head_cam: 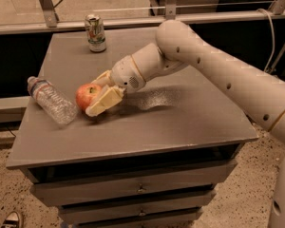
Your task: Move apple near water bottle
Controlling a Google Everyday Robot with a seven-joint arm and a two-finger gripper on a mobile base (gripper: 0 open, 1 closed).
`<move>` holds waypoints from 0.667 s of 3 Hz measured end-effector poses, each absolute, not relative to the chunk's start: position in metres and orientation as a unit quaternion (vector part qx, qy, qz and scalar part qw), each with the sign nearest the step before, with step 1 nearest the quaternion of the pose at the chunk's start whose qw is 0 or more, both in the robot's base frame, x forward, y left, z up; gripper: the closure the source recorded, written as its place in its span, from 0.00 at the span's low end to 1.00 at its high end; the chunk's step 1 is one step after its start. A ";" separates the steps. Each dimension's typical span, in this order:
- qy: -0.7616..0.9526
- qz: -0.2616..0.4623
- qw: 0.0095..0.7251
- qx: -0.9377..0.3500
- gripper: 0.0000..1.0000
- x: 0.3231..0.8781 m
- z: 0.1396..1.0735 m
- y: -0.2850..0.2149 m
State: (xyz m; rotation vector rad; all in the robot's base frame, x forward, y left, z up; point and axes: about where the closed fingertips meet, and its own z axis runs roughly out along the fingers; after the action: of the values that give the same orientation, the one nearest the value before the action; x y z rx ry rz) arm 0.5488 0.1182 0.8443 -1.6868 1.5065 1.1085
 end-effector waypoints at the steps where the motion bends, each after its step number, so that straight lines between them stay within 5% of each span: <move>1: 0.565 0.428 0.298 -0.640 0.00 0.544 0.842 0.123; 2: 0.572 0.419 0.305 -0.636 0.00 0.550 0.845 0.115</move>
Offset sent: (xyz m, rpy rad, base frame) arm -0.0053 0.0007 -0.0017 -0.0007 0.0288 0.0255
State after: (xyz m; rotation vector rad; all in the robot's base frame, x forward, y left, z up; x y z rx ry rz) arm 0.5500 0.1149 0.8449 -1.6844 1.5147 1.1084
